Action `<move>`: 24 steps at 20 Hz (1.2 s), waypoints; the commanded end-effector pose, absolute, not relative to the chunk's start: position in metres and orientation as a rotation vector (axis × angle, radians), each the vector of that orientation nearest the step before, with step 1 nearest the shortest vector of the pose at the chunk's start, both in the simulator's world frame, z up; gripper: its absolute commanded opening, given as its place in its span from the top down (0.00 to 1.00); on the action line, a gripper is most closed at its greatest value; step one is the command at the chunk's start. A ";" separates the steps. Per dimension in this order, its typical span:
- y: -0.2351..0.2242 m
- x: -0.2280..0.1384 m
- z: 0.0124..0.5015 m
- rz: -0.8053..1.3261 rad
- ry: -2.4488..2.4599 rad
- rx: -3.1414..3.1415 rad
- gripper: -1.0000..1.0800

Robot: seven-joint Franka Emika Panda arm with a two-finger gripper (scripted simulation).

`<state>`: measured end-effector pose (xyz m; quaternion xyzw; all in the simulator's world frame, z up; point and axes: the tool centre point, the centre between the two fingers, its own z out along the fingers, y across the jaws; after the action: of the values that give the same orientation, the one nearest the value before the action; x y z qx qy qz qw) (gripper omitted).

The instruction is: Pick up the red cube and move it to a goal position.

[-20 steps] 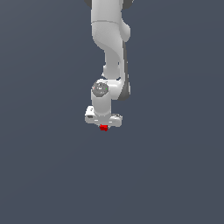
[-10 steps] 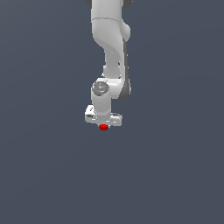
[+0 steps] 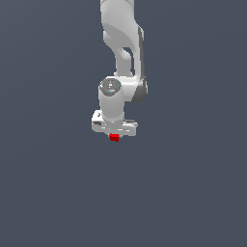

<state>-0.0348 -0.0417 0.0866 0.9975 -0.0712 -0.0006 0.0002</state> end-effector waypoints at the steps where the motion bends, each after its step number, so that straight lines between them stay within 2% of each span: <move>1: -0.040 -0.028 0.109 0.000 -0.223 3.133 1.00; 24: -0.023 0.046 0.325 0.000 -0.224 3.133 1.00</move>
<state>0.0421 -0.0239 0.3128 0.9975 -0.0713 0.0002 0.0004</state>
